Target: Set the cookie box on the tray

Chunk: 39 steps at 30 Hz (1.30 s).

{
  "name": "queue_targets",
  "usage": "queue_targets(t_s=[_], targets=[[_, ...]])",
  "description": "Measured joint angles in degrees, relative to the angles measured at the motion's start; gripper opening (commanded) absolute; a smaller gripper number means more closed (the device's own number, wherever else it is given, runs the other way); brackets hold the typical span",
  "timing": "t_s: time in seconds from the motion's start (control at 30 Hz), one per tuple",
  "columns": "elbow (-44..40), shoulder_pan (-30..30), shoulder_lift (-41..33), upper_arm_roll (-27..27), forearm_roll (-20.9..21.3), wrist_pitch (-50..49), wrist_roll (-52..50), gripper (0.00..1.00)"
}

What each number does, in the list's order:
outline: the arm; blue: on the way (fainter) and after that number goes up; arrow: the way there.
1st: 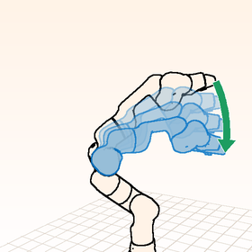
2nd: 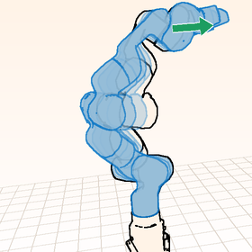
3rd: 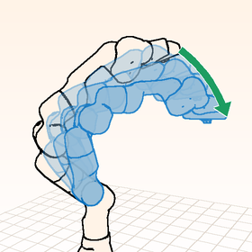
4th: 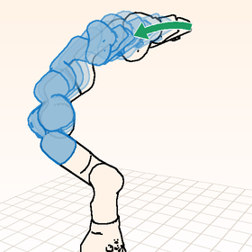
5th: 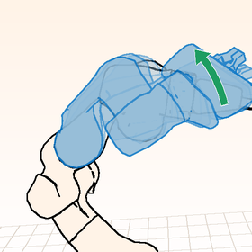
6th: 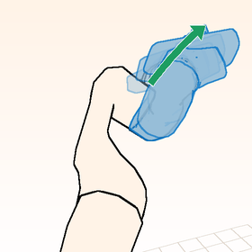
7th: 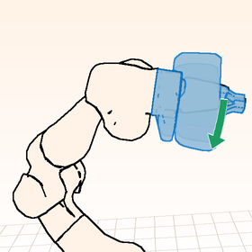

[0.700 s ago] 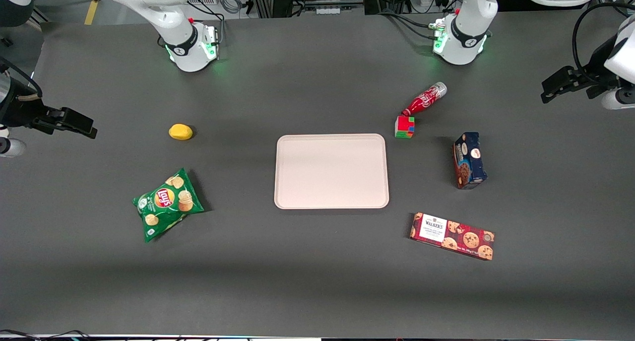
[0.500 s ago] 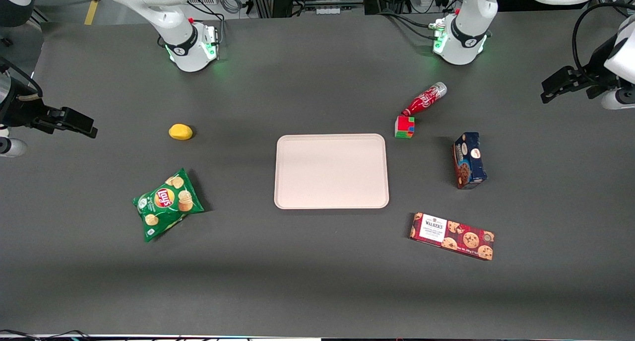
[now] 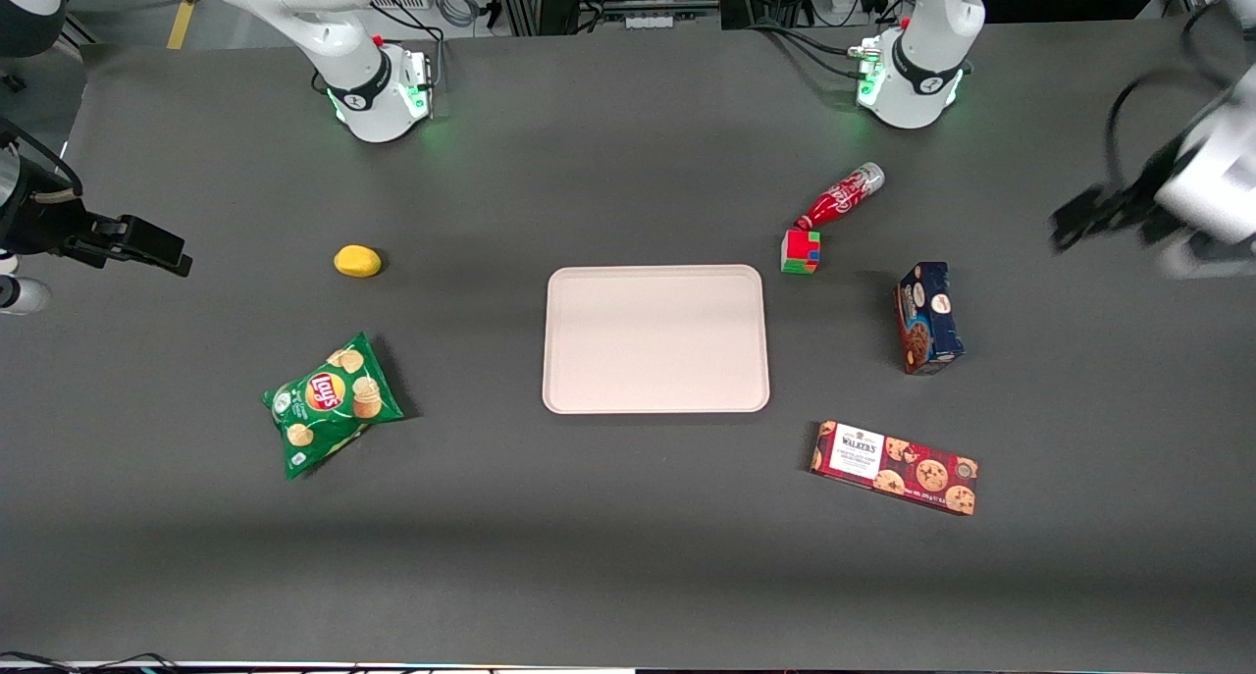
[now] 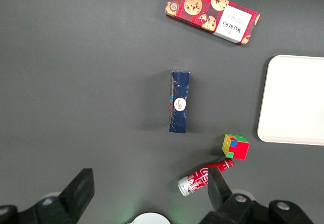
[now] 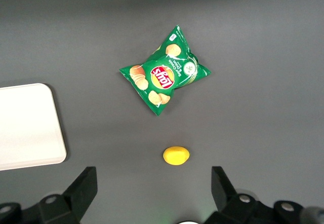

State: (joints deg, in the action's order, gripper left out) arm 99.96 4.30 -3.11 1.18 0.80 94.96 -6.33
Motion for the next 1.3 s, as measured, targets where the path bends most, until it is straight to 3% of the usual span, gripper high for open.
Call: queue_targets(t_s=[0.3,0.47,1.3], targets=[[0.89,0.06,17.92,-2.63,0.04,11.45,1.59,1.00],[1.82,-0.46,23.35,-2.40,0.04,16.22,5.59,1.00],[18.74,-1.46,20.39,-2.49,0.01,27.64,7.10,1.00]])
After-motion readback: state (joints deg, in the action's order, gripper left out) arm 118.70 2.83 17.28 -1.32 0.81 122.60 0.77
